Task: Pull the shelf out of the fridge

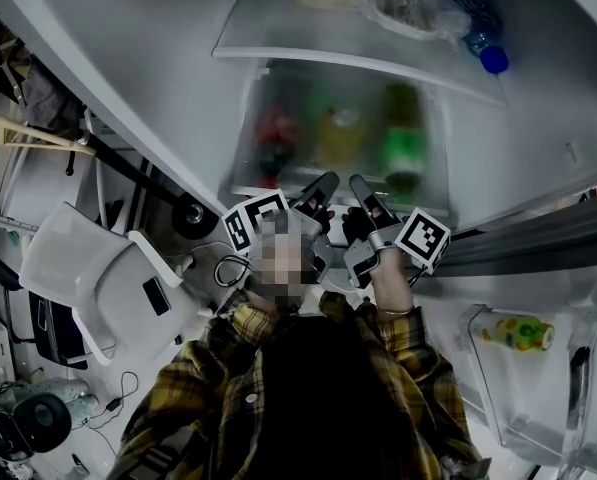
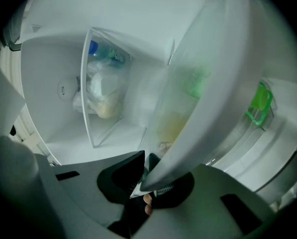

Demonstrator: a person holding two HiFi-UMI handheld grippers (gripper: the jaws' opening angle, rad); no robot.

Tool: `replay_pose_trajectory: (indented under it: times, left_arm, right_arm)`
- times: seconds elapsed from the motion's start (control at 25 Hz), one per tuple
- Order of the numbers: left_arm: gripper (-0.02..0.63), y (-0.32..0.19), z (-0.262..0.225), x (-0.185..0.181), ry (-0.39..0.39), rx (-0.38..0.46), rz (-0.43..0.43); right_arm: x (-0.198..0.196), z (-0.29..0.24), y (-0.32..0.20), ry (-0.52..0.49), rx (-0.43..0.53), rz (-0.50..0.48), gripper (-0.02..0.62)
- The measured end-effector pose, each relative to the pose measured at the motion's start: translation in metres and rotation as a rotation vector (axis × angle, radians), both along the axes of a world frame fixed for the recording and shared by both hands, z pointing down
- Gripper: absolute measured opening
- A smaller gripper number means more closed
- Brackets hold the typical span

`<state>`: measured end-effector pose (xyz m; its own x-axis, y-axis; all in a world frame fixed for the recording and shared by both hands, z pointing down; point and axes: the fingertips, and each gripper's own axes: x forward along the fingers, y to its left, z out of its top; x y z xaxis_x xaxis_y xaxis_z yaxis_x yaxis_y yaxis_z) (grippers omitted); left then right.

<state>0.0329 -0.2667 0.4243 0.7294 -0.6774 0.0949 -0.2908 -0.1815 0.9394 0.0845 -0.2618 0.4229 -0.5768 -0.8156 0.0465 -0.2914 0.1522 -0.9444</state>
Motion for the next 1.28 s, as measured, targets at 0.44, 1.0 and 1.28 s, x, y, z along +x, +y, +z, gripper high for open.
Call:
replay_pose_trajectory:
  times: [0.44,1.0,1.28]
  left_arm:
    - [0.048,0.023,0.004,-0.002,-0.002,-0.009,0.007]
    - [0.048,0.05,0.003,-0.006,0.002,-0.002,0.016]
    - [0.048,0.062,0.0,-0.006,0.005,0.004,0.025]
  right_arm:
    - [-0.003,0.003,0.023,-0.002,0.0,-0.024,0.048]
    - [-0.009,0.0,0.05,0.006,0.011,-0.034,0.049]
    - [-0.01,-0.002,0.062,0.007,0.015,-0.032,0.049]
